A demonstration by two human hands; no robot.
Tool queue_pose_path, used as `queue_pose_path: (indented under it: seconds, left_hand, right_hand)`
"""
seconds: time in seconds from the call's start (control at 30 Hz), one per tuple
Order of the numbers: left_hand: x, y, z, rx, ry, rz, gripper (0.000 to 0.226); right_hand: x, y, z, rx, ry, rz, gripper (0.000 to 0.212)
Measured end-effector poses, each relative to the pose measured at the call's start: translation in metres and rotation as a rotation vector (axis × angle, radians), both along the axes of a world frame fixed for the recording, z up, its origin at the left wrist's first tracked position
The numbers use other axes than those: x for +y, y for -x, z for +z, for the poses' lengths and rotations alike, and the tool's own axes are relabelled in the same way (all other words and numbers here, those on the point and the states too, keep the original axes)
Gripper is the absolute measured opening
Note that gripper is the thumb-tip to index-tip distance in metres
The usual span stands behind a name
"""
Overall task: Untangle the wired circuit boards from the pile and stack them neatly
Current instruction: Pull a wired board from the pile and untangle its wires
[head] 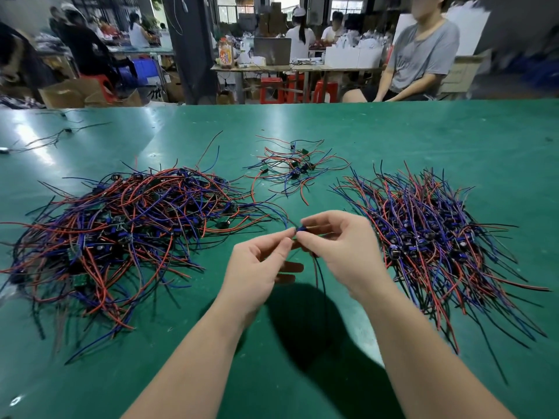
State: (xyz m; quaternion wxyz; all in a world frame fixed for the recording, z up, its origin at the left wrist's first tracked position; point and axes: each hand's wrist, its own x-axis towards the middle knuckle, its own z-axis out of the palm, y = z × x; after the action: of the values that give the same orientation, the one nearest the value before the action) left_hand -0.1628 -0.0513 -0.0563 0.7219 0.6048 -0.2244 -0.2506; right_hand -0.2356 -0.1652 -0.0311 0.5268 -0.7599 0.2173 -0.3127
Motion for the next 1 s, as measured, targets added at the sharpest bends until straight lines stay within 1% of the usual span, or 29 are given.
queue_pose_path:
  seconds: [0.07, 0.1, 0.17, 0.23, 0.27, 0.3, 0.33, 0.4, 0.43, 0.47, 0.5, 0.53, 0.6, 0.63, 0.67, 0.73, 0.83, 0.87, 0.93, 1.0]
  left_hand:
    - [0.000, 0.001, 0.001, 0.000, -0.005, -0.023, 0.017]
    - [0.001, 0.000, 0.001, 0.002, -0.010, -0.018, 0.015]
    - [0.001, -0.002, 0.001, 0.009, -0.029, 0.022, 0.011]
    - [0.002, -0.006, 0.000, 0.019, -0.051, 0.090, 0.007]
    - [0.001, -0.008, -0.001, 0.017, -0.063, 0.129, 0.007]
    - [0.001, -0.010, -0.002, 0.007, -0.076, 0.166, 0.007]
    - [0.001, -0.011, -0.003, -0.015, -0.090, 0.202, 0.008]
    - [0.001, -0.015, -0.005, -0.106, -0.153, 0.272, 0.012]
    - [0.002, -0.017, -0.006, -0.176, -0.206, 0.306, 0.015]
    - [0.004, -0.020, -0.007, -0.257, -0.269, 0.341, 0.017]
    - [0.007, -0.023, -0.007, -0.351, -0.347, 0.381, 0.018]
    - [0.010, -0.027, -0.008, -0.459, -0.440, 0.425, 0.020]
    - [0.017, -0.035, -0.012, -0.683, -0.649, 0.536, 0.024]
    - [0.020, -0.039, -0.013, -0.770, -0.743, 0.611, 0.025]
    - [0.023, -0.043, -0.015, -0.815, -0.814, 0.684, 0.025]
    - [0.029, -0.054, -0.018, -0.796, -0.893, 0.763, 0.028]
    - [0.035, -0.069, -0.023, -0.655, -0.906, 0.720, 0.034]
    - [0.035, -0.071, -0.024, -0.628, -0.910, 0.698, 0.033]
    - [0.033, -0.075, -0.027, -0.633, -0.952, 0.672, 0.029]
    - [0.031, -0.076, -0.027, -0.621, -0.963, 0.689, 0.024]
  right_hand:
    - [-0.011, 0.013, 0.014, -0.082, 0.021, -0.053, 0.016]
    - [-0.019, 0.023, 0.023, -0.137, 0.080, -0.121, 0.014]
    - [-0.040, 0.047, 0.039, -0.202, 0.262, -0.328, 0.010]
    - [-0.061, 0.071, 0.041, -0.169, 0.423, -0.574, 0.012]
    - [-0.069, 0.081, 0.039, -0.113, 0.463, -0.658, 0.014]
    - [-0.076, 0.088, 0.034, -0.019, 0.470, -0.691, 0.016]
    - [-0.081, 0.093, 0.028, 0.130, 0.459, -0.681, 0.014]
    - [-0.087, 0.096, 0.015, 0.535, 0.441, -0.603, 0.011]
    - [-0.085, 0.095, 0.010, 0.706, 0.426, -0.553, 0.012]
    - [-0.081, 0.093, 0.009, 0.819, 0.409, -0.514, 0.012]
    - [-0.075, 0.090, 0.010, 0.877, 0.406, -0.488, 0.011]
    - [-0.069, 0.086, 0.012, 0.890, 0.423, -0.477, 0.012]
    - [-0.057, 0.077, 0.021, 0.838, 0.500, -0.485, 0.018]
    - [-0.051, 0.071, 0.026, 0.780, 0.545, -0.488, 0.022]
    - [-0.045, 0.065, 0.032, 0.715, 0.588, -0.477, 0.024]
    - [-0.035, 0.050, 0.043, 0.606, 0.651, -0.420, 0.025]
    - [-0.020, 0.026, 0.048, 0.494, 0.683, -0.302, 0.023]
    - [-0.015, 0.018, 0.047, 0.458, 0.681, -0.265, 0.022]
    - [-0.006, 0.004, 0.044, 0.393, 0.694, -0.202, 0.017]
    - [0.002, -0.005, 0.036, 0.328, 0.693, -0.144, 0.012]
